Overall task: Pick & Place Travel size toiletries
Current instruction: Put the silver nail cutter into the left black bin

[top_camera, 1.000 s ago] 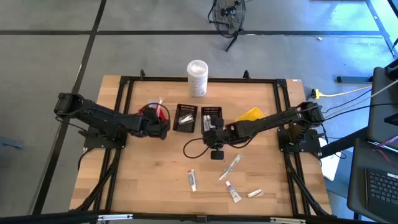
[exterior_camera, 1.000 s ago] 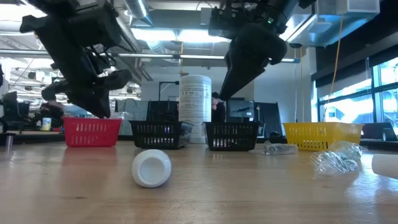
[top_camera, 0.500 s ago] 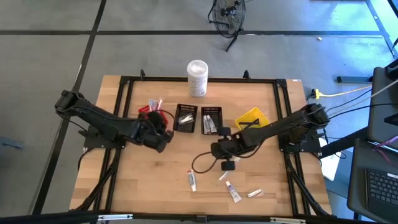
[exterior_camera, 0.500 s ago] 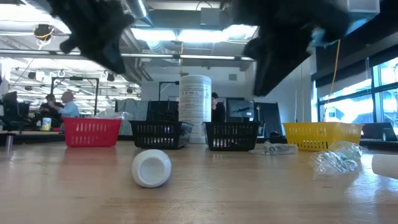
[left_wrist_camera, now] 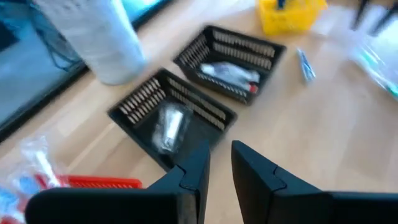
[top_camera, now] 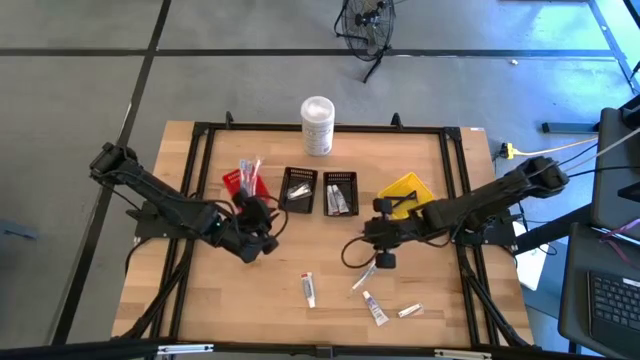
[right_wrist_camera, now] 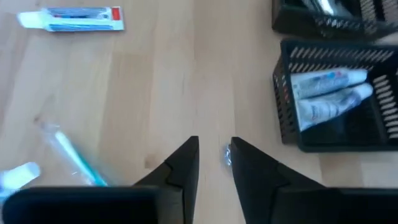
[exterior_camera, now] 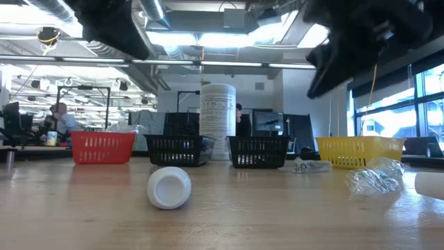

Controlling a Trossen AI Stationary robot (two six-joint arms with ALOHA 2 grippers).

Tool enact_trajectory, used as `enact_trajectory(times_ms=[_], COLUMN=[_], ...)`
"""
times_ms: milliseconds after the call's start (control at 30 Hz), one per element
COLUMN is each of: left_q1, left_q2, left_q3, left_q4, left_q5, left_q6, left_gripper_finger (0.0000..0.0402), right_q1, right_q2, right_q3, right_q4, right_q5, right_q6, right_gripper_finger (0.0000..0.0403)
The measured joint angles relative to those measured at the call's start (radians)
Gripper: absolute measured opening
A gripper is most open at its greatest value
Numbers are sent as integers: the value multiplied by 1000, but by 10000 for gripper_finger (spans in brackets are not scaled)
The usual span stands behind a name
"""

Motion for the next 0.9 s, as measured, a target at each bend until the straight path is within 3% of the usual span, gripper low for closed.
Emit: enact_trajectory(times_ms=[167, 333, 567, 733, 900], left_q1=[29, 55, 84, 98, 108], left_q2=[0, 0, 10, 16, 16], left_q3=[0, 0, -10, -36, -46], left_q4=[16, 41, 52, 75, 92], left_q5=[238, 238, 263, 253, 242], left_q6=[152, 184, 243, 262, 271], left_gripper_finger=[61, 61, 66, 88, 116], right_q1=[-3, -26, -72, -105, -129], right_q2=[16, 48, 122, 168, 182], right_q3=[-68, -70, -69, -69, -69], right_q4=[65, 95, 101, 94, 93], right_q5=[2, 5, -27, -26, -24], right_q6=[-50, -108, -132, -133, -158], right_gripper_finger=[87, 98, 164, 206, 223])
